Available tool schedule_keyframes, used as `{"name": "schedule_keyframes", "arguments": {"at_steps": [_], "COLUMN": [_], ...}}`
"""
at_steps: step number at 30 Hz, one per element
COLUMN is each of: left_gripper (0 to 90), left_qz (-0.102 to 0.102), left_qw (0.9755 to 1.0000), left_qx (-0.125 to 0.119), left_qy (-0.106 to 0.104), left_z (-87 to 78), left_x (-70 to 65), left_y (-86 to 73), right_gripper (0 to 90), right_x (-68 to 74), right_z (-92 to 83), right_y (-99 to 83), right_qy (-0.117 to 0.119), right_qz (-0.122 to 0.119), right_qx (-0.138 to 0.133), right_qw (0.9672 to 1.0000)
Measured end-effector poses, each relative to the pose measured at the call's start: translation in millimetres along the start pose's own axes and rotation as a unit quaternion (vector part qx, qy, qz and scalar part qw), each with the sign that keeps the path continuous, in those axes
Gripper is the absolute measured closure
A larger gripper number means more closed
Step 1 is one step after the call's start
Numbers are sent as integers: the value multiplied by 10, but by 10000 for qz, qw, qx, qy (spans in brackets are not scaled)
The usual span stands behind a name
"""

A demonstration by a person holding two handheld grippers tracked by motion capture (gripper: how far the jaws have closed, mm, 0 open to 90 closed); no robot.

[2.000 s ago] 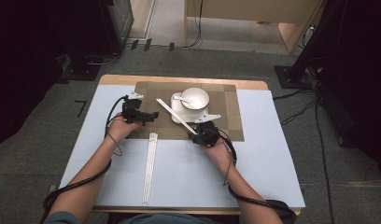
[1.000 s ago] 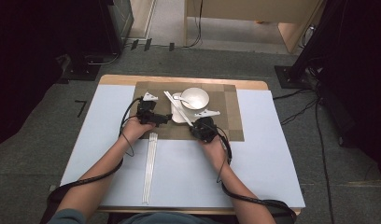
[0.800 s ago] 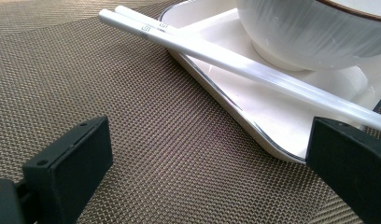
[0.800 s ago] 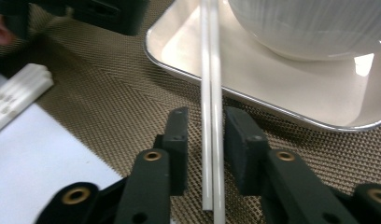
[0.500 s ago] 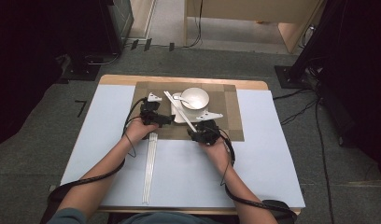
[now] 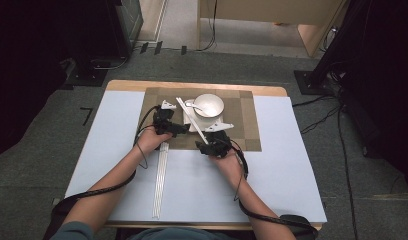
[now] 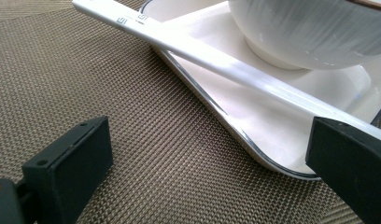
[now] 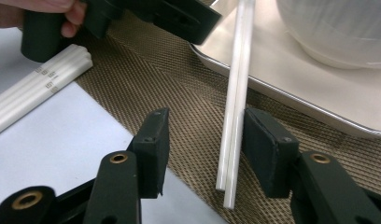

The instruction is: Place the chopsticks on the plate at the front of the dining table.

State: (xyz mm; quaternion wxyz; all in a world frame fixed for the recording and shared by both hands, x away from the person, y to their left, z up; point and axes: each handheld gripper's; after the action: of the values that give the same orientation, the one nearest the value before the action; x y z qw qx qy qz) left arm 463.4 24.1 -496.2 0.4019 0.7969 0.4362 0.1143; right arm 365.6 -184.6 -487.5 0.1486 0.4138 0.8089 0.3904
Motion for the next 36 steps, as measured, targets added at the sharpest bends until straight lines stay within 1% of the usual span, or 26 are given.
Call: {"name": "schedule_keyframes", "arguments": {"at_steps": [2,4,13,15,17,20,28,30,36], "left_gripper": [6,6,5,5,5,6,5,5,6], "left_qz": [56,91,88,85,104,72,84,64,107], "left_qw": [10000,10000,10000,10000,9999,10000,9999,9999,9999], "left_qx": [17,17,40,50,60,64,131,127,131], "left_qy": [9,9,5,-11,-3,24,7,12,29], "left_z": [9,13,21,23,27,40,92,107,115], "left_x": [-18,-30,-30,-24,-12,16,60,59,48], "left_y": [2,3,8,11,17,43,96,102,102], "right_gripper": [494,493,469,463,462,462,460,459,447], "right_x": [21,37,106,118,119,113,107,108,129], "right_z": [17,37,75,81,85,91,120,125,136], "right_y": [0,0,15,20,23,31,59,64,71], "right_qy": [26,58,129,124,119,136,128,138,149], "right_qz": [-7,-26,-121,-113,-117,-95,-81,-112,-158], "right_qx": [-24,-44,-78,-81,-79,-92,-96,-79,-53], "right_qw": [10000,10000,9998,9998,9998,9998,9998,9998,9998]}}
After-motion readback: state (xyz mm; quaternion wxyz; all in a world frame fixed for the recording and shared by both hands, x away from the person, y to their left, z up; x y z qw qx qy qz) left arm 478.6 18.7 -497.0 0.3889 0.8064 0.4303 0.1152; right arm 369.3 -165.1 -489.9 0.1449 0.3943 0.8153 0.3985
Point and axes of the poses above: each handheld gripper's, and its own axes: z roughly forward along the jaws, y roughly out of its top, x roughly to its left, and after that the axes turned 2 degrees about -z, right-handed
